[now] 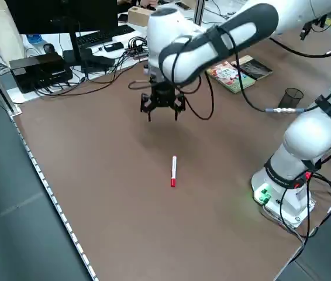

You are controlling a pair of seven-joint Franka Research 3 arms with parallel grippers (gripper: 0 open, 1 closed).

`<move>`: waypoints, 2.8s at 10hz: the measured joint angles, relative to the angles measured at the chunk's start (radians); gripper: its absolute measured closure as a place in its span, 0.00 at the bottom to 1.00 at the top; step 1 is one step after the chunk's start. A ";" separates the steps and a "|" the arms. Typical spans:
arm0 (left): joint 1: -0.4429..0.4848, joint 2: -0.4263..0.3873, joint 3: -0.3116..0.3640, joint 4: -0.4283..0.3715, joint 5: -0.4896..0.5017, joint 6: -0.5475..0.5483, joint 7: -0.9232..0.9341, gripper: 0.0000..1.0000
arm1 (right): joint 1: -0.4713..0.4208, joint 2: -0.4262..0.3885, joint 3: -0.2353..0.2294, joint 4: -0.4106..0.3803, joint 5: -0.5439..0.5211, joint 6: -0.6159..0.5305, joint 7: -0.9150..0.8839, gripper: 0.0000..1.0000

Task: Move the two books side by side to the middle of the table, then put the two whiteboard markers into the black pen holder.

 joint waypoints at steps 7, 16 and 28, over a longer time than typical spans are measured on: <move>0.000 0.315 0.142 -0.189 0.038 0.538 0.304 0.04 | 0.045 -0.193 -0.150 -0.235 -0.080 0.357 0.294 0.01; -0.012 0.384 0.138 -0.251 0.038 0.623 0.300 0.46 | 0.045 -0.199 -0.185 -0.487 -0.082 0.736 0.702 0.01; -0.078 0.186 -0.126 0.147 0.038 -0.124 0.112 0.82 | 0.007 -0.075 -0.214 -0.523 -0.082 0.772 0.779 0.07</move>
